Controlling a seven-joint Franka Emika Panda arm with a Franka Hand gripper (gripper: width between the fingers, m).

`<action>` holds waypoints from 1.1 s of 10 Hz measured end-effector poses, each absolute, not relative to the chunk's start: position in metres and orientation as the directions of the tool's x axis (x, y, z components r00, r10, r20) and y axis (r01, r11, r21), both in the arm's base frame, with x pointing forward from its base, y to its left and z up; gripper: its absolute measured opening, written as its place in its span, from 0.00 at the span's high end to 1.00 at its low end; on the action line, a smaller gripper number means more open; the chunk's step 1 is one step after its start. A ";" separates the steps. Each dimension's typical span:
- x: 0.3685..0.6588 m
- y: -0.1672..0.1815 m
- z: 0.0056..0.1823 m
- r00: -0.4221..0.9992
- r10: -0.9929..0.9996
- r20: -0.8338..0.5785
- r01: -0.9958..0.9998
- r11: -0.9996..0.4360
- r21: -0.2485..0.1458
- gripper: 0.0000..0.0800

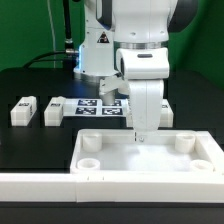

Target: Assemble desk

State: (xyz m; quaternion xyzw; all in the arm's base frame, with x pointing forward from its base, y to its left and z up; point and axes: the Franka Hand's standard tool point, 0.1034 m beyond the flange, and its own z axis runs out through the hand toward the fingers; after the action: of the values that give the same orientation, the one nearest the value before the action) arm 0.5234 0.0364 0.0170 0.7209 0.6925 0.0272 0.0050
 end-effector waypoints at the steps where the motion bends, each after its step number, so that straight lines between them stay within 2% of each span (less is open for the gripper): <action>1: 0.523 0.036 0.017 0.039 0.999 0.032 0.998 -0.041 0.045 0.25; 2: 0.523 0.036 0.017 0.040 0.999 0.032 0.998 -0.041 0.045 0.25; 3: 0.523 0.036 0.017 0.040 0.999 0.032 0.998 -0.041 0.045 0.20; 7: 0.523 0.038 0.020 0.062 0.998 0.031 0.997 -0.064 0.043 0.19; 8: 0.523 0.043 0.037 0.087 0.996 0.021 0.995 -0.088 0.047 0.19; 10: 0.519 0.061 0.064 0.252 0.968 0.003 0.967 -0.252 0.025 0.19; 11: 0.518 0.073 0.073 0.279 0.960 0.005 0.960 -0.279 0.036 0.19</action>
Offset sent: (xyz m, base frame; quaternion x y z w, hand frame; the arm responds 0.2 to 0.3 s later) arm 0.0000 0.0000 0.0000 0.0000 0.0000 0.0000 1.0000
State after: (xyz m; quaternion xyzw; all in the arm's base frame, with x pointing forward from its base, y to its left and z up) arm 0.5183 0.0732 0.0728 0.7996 0.6003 0.0127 0.0129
